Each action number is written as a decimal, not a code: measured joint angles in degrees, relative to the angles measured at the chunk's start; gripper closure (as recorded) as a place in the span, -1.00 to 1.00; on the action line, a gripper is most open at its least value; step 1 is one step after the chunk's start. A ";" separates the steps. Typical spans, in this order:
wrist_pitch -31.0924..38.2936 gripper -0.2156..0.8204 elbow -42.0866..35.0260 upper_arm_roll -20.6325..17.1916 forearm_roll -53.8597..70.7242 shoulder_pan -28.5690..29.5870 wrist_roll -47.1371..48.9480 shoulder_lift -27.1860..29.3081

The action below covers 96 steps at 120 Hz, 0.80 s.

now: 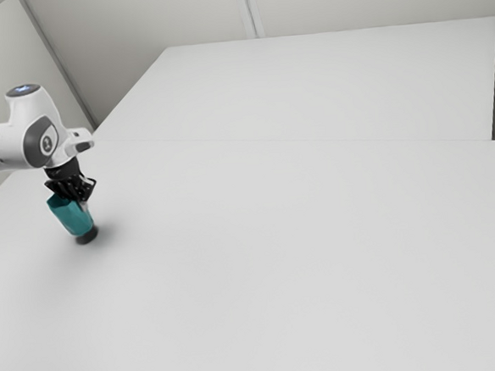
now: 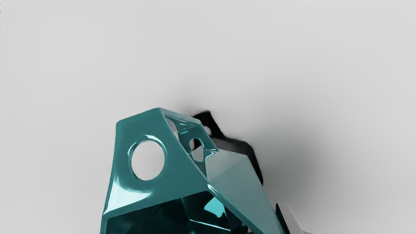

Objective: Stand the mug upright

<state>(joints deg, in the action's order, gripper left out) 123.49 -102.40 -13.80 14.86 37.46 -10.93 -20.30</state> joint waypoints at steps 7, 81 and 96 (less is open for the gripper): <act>0.39 0.75 -0.01 0.01 -0.08 -0.14 1.00 -0.10; -22.82 -0.44 19.71 -7.43 -3.44 -2.06 7.94 11.31; -32.47 -0.50 21.81 2.61 -7.19 -18.36 8.09 15.20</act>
<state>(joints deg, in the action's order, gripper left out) 91.03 -80.59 -11.19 7.67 19.10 -2.84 -5.10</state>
